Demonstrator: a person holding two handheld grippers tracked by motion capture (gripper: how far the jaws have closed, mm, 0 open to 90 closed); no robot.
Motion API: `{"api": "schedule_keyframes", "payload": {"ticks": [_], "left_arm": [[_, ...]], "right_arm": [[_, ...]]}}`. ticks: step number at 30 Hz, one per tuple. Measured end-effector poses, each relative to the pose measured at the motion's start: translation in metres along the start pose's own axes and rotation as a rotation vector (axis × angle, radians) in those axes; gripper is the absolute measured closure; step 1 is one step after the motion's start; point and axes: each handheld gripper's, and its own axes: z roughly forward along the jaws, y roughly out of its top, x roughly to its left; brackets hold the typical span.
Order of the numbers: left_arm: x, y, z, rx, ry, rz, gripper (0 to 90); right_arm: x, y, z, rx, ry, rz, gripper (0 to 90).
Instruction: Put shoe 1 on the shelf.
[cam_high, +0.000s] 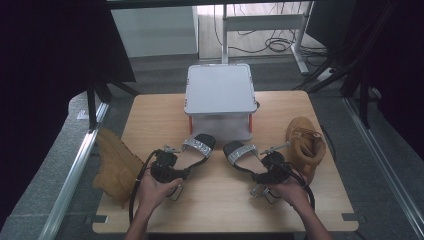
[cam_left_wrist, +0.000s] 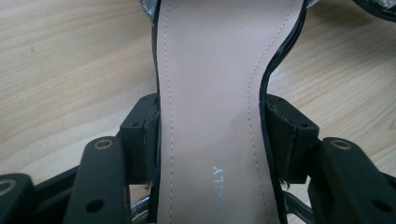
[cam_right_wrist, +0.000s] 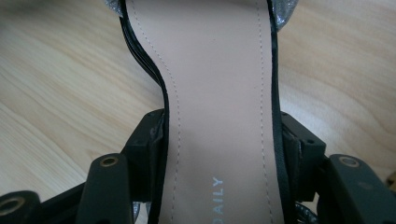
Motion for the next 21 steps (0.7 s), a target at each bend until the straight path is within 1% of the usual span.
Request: {"api": "schedule_keyframes", "payload": {"ticks": [1, 4, 7, 10, 13, 17, 21], "left_arm": [[-0.001, 0.002, 0.001, -0.003, -0.001, -0.007, 42.1], [0.000, 0.009, 0.003, -0.004, -0.003, -0.010, 42.1], [0.001, 0.014, 0.007, -0.001, -0.010, -0.021, 42.1], [0.004, 0.019, 0.011, -0.001, -0.011, -0.033, 42.1], [0.008, 0.022, 0.013, -0.012, -0.018, -0.061, 42.1], [0.010, 0.029, 0.016, -0.010, -0.006, -0.072, 42.1], [0.008, 0.039, 0.018, -0.015, -0.002, -0.075, 42.1]], "right_arm": [[0.000, 0.002, 0.000, -0.010, 0.001, 0.005, 41.8], [0.001, 0.007, -0.001, -0.038, 0.000, 0.026, 41.8], [0.001, 0.013, -0.002, -0.063, 0.021, 0.054, 41.8], [0.000, 0.020, -0.002, -0.077, 0.027, 0.073, 41.8], [0.000, 0.027, 0.000, -0.090, 0.031, 0.089, 41.8], [0.002, 0.036, 0.006, -0.114, 0.008, 0.112, 41.8], [0.000, 0.046, 0.012, -0.132, -0.004, 0.145, 41.7]]}}
